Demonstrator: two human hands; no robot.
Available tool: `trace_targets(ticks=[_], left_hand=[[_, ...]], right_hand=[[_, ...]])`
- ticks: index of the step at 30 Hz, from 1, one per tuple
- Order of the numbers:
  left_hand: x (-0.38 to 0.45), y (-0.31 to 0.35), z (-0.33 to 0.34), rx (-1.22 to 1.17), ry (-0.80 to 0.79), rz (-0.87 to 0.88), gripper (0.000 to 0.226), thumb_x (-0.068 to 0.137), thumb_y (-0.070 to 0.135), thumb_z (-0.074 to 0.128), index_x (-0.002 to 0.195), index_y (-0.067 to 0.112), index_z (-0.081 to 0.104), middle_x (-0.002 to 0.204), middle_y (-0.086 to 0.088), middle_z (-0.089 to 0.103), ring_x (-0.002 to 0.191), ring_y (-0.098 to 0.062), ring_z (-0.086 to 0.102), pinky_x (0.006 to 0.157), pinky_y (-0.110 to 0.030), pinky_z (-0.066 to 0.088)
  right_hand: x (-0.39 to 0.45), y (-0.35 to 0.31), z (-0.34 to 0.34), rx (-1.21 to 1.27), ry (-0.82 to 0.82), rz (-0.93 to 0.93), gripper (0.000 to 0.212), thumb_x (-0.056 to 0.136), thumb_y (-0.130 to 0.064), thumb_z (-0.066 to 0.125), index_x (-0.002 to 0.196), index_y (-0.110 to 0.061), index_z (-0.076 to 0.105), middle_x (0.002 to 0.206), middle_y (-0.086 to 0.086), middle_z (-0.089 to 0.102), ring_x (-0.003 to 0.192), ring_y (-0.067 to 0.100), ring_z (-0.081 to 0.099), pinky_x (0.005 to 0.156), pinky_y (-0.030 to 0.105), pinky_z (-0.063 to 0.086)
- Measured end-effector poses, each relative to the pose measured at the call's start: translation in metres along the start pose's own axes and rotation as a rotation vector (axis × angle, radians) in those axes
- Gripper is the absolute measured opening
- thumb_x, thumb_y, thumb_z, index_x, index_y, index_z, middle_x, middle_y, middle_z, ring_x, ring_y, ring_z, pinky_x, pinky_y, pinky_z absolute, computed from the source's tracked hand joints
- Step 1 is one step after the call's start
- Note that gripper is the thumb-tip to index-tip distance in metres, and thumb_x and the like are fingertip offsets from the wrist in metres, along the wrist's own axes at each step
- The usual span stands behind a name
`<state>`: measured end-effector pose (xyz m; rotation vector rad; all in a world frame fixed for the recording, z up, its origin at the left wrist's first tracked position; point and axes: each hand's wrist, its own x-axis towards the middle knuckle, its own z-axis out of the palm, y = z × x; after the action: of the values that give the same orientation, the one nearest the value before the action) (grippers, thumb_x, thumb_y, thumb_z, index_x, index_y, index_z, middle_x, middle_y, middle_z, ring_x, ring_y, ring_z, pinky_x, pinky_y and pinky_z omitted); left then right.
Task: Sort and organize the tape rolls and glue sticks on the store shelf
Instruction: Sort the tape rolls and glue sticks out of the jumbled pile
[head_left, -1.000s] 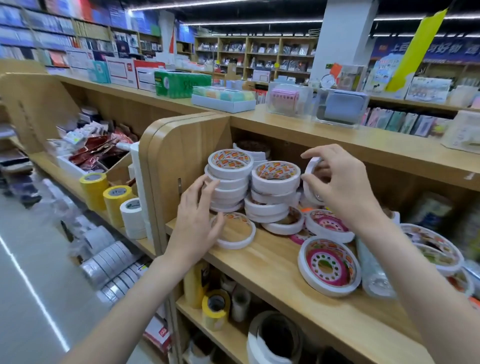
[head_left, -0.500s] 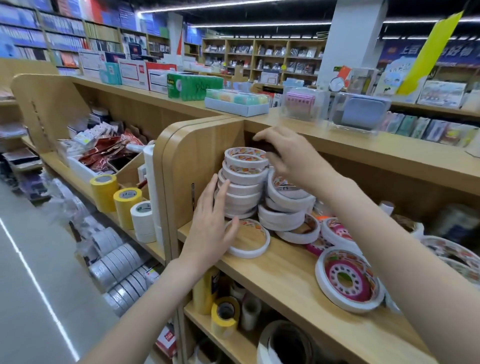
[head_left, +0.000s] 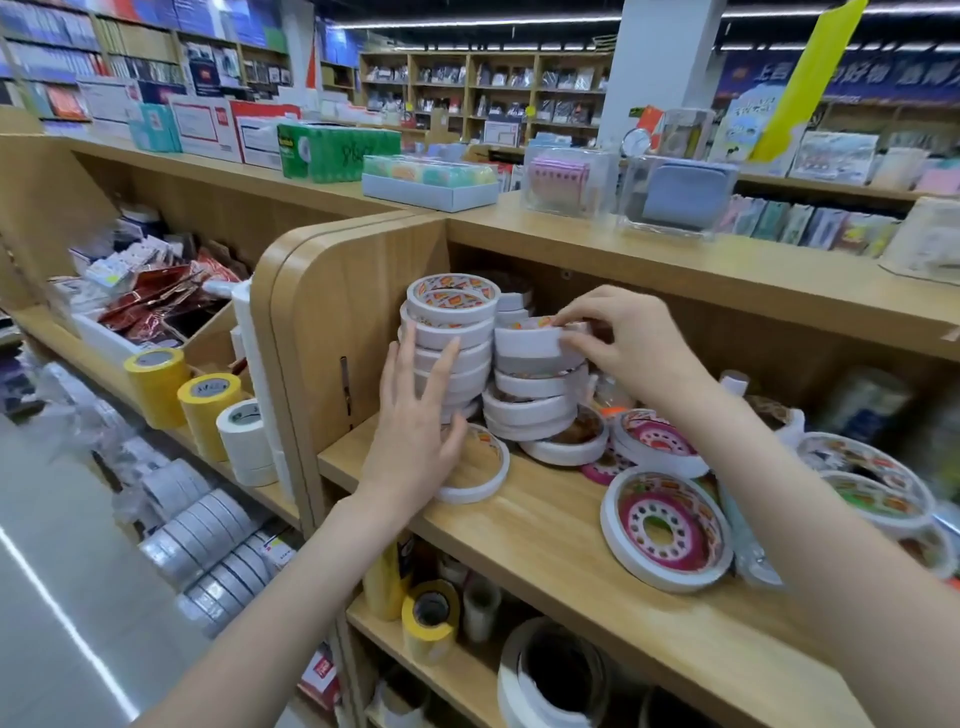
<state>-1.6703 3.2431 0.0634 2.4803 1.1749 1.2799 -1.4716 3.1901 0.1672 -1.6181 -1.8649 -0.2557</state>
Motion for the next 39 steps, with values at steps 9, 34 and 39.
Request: trace_targets(ticks=[9, 34, 39], left_hand=[[-0.019, 0.031, 0.002, -0.024, 0.186, 0.178, 0.04, 0.085, 0.017, 0.039, 0.126, 0.016, 0.041, 0.139, -0.008, 0.029, 0.123, -0.027, 0.037, 0.106, -0.034, 0.03], [-0.008, 0.03, 0.03, 0.17, -0.087, 0.167, 0.072, 0.081, 0.017, 0.067, 0.144, 0.017, 0.032, 0.154, -0.015, 0.02, 0.14, -0.03, 0.021, 0.106, -0.037, 0.018], [-0.009, 0.029, 0.031, 0.13, -0.085, 0.178, 0.067, 0.082, 0.014, 0.063, 0.143, 0.015, 0.035, 0.152, -0.015, 0.023, 0.14, -0.03, 0.022, 0.108, -0.04, 0.023]], right_hand=[[-0.054, 0.028, -0.044, -0.021, -0.083, 0.067, 0.025, 0.085, -0.012, 0.063, 0.11, -0.014, 0.064, 0.107, -0.001, 0.063, 0.097, 0.013, 0.056, 0.088, 0.023, 0.043], [-0.063, 0.027, -0.087, 0.228, -0.135, 0.058, 0.033, 0.084, -0.007, 0.063, 0.108, -0.028, 0.061, 0.1, -0.012, 0.066, 0.091, 0.005, 0.062, 0.083, 0.022, 0.048], [-0.013, 0.007, -0.058, -0.041, -0.098, -0.078, 0.037, 0.086, -0.005, 0.059, 0.122, -0.013, 0.057, 0.104, -0.004, 0.06, 0.087, 0.01, 0.052, 0.08, 0.021, 0.042]])
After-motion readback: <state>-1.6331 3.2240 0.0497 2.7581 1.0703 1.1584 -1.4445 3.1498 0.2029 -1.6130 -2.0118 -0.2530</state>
